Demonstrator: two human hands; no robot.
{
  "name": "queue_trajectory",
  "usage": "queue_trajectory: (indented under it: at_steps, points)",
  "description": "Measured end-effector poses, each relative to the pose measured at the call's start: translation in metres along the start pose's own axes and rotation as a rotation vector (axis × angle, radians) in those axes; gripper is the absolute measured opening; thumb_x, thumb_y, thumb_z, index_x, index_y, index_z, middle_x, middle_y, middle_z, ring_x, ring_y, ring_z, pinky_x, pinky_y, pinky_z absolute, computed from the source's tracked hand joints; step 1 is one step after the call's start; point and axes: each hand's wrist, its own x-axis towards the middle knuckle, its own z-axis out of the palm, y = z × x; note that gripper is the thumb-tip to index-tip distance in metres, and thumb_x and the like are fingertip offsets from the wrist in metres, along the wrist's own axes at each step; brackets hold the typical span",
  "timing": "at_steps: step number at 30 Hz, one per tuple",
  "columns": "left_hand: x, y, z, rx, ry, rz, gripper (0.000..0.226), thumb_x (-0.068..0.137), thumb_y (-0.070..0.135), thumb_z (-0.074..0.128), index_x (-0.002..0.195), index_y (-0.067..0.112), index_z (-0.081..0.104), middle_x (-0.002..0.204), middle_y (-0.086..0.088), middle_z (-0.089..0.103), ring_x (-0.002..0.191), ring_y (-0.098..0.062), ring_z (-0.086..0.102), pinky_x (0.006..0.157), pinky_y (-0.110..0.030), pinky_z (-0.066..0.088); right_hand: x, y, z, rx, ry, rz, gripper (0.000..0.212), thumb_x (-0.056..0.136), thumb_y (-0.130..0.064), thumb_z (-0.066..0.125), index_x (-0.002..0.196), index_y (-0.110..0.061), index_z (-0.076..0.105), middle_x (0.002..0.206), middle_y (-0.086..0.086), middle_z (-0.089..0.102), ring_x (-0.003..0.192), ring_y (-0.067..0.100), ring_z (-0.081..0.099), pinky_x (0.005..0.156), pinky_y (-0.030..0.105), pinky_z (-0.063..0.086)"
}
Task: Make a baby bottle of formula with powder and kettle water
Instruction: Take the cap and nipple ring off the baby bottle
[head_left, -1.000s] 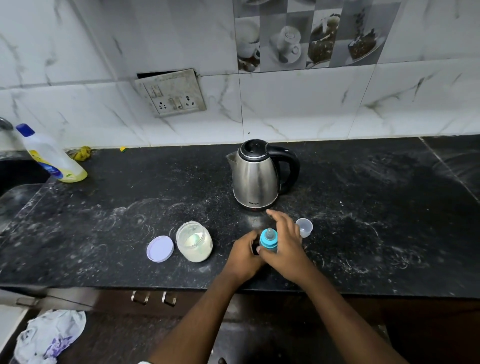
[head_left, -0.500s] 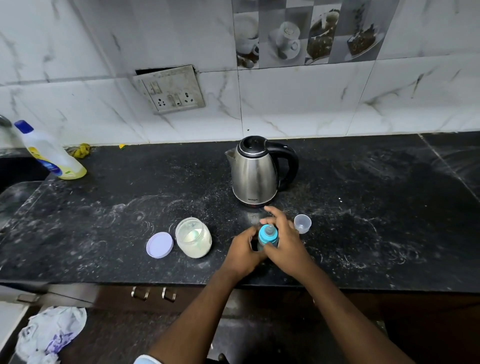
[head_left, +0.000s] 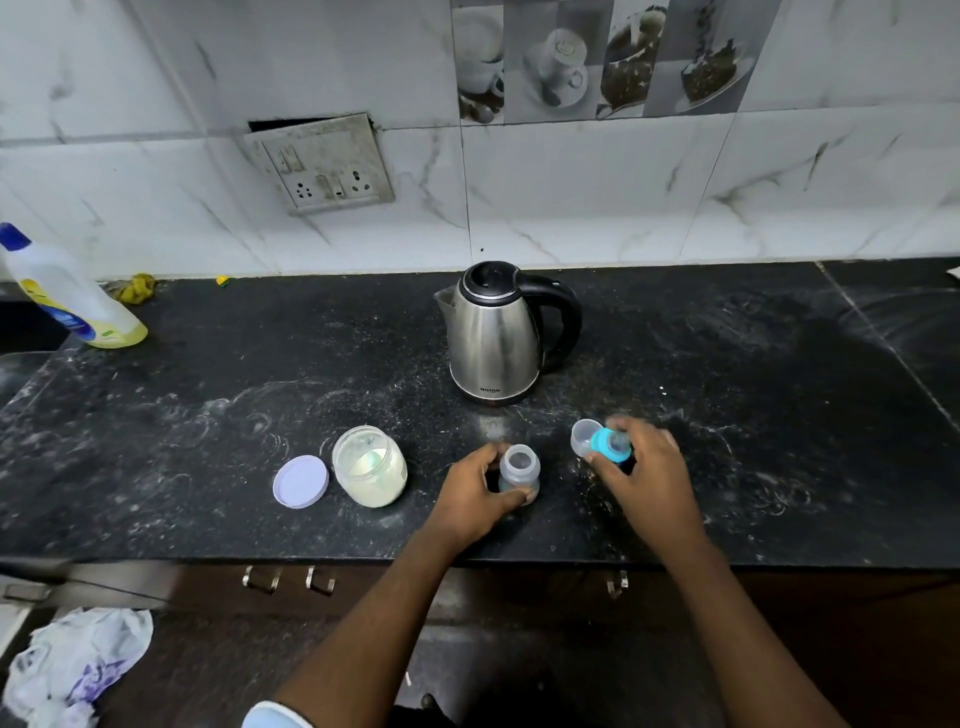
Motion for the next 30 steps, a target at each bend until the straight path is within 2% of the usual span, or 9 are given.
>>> queue_trajectory:
  at_steps: [5, 9, 14, 17, 20, 22, 24, 27, 30]
  points:
    - [0.0, 0.0, -0.001, 0.026, -0.003, 0.007, 0.051, 0.074, 0.019, 0.094, 0.119, 0.028, 0.071, 0.115, 0.015, 0.077, 0.109, -0.001, 0.07, 0.097, -0.019, 0.051, -0.013, 0.039, 0.02, -0.195, -0.142, -0.043, 0.045, 0.082, -0.027, 0.087, 0.121, -0.015, 0.067, 0.113, 0.001, 0.07, 0.106, 0.022, 0.056, 0.089, 0.03, 0.044]
    - [0.0, 0.0, -0.001, 0.046, -0.003, 0.01, 0.052, 0.074, 0.02, 0.094, 0.119, 0.028, 0.071, 0.115, 0.014, 0.077, 0.108, 0.0, 0.07, 0.096, -0.018, 0.051, -0.019, 0.049, 0.037, -0.301, -0.229, -0.018, 0.046, 0.082, -0.032, 0.086, 0.123, -0.019, 0.068, 0.118, 0.001, 0.072, 0.11, 0.029, 0.06, 0.092, 0.042, 0.048]
    - [0.0, 0.003, -0.001, 0.08, -0.005, -0.007, 0.052, 0.075, 0.022, 0.094, 0.12, 0.029, 0.069, 0.116, 0.015, 0.075, 0.108, 0.002, 0.069, 0.095, -0.02, 0.052, -0.018, 0.049, 0.034, -0.306, -0.226, 0.02, 0.056, 0.087, -0.043, 0.079, 0.136, -0.026, 0.059, 0.139, -0.004, 0.062, 0.125, 0.025, 0.052, 0.101, 0.044, 0.042]
    - [-0.003, 0.006, 0.0, 0.114, 0.01, -0.015, 0.051, 0.078, 0.022, 0.091, 0.121, 0.028, 0.066, 0.116, 0.014, 0.073, 0.106, 0.003, 0.067, 0.091, -0.021, 0.049, -0.016, 0.043, 0.024, -0.268, -0.159, -0.012, 0.048, 0.093, -0.043, 0.073, 0.135, -0.024, 0.06, 0.141, -0.002, 0.061, 0.126, 0.029, 0.052, 0.098, 0.046, 0.041]
    - [-0.008, 0.009, 0.0, 0.129, -0.003, -0.04, 0.071, 0.075, 0.027, 0.093, 0.137, 0.029, 0.059, 0.132, 0.014, 0.069, 0.12, 0.002, 0.063, 0.105, -0.028, 0.05, -0.01, 0.03, 0.014, -0.215, -0.094, -0.07, 0.04, 0.097, -0.04, 0.067, 0.132, -0.022, 0.06, 0.139, -0.002, 0.062, 0.125, 0.029, 0.051, 0.097, 0.047, 0.041]
    - [-0.013, 0.012, -0.004, 0.102, -0.013, -0.071, 0.098, 0.072, 0.031, 0.096, 0.155, 0.026, 0.045, 0.152, 0.01, 0.057, 0.139, -0.002, 0.053, 0.118, -0.026, 0.041, -0.004, 0.014, 0.012, -0.163, -0.075, -0.112, 0.038, 0.099, -0.04, 0.064, 0.132, -0.023, 0.06, 0.137, -0.003, 0.063, 0.125, 0.027, 0.051, 0.098, 0.046, 0.04]
    - [-0.018, 0.02, -0.011, 0.094, -0.007, -0.062, 0.111, 0.071, 0.032, 0.098, 0.162, 0.022, 0.035, 0.163, 0.009, 0.043, 0.149, -0.003, 0.039, 0.123, -0.023, 0.031, 0.004, -0.006, 0.012, -0.12, -0.071, -0.158, 0.036, 0.102, -0.043, 0.06, 0.133, -0.024, 0.061, 0.136, -0.003, 0.063, 0.126, 0.025, 0.051, 0.1, 0.046, 0.041]
    - [-0.029, 0.031, -0.035, 0.142, 0.069, 0.022, 0.102, 0.075, 0.035, 0.096, 0.16, 0.024, 0.041, 0.169, 0.007, 0.034, 0.155, -0.003, 0.028, 0.127, -0.025, 0.026, 0.016, -0.044, 0.022, -0.062, -0.046, -0.277, 0.039, 0.1, -0.043, 0.057, 0.132, -0.022, 0.063, 0.134, -0.002, 0.065, 0.124, 0.024, 0.052, 0.103, 0.045, 0.041]
    - [-0.044, 0.032, -0.077, 0.192, 0.297, 0.112, 0.085, 0.076, 0.043, 0.091, 0.15, 0.025, 0.054, 0.164, 0.003, 0.042, 0.153, -0.009, 0.036, 0.125, -0.027, 0.029, 0.026, -0.091, 0.047, 0.021, -0.046, -0.425, 0.034, 0.099, -0.034, 0.059, 0.129, -0.02, 0.066, 0.131, -0.003, 0.067, 0.122, 0.023, 0.055, 0.104, 0.044, 0.043]
